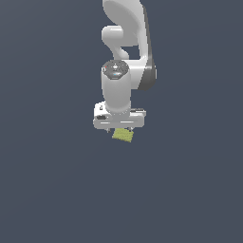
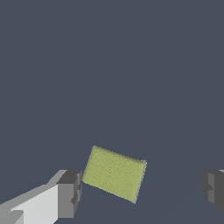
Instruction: Pick up the object and move it to a goal position.
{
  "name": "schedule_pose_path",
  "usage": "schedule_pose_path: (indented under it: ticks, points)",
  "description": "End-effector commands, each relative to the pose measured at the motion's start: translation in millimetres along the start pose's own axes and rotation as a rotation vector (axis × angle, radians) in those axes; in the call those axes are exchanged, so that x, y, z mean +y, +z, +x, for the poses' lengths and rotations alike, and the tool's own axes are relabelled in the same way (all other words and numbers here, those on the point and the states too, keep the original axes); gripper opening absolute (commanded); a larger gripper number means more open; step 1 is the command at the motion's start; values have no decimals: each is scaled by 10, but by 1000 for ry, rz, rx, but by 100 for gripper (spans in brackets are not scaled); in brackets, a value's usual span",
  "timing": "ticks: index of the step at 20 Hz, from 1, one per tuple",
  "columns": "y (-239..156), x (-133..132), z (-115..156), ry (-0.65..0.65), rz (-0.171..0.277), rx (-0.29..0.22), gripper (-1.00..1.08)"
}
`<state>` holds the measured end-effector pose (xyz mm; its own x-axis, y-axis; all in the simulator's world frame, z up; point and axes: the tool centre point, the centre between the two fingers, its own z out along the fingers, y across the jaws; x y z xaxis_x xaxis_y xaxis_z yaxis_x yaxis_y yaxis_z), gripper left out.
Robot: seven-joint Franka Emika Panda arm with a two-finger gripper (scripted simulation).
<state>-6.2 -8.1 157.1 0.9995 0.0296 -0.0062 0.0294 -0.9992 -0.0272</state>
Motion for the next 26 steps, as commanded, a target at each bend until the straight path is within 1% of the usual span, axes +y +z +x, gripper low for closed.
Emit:
schedule_pose_path:
  ticks: [1, 8, 26]
  points:
    - [37, 2, -19, -39, -3, -1, 100]
    - [184, 6, -100, -202, -14, -4, 100]
    - [624, -40, -389, -744, -32, -14, 100]
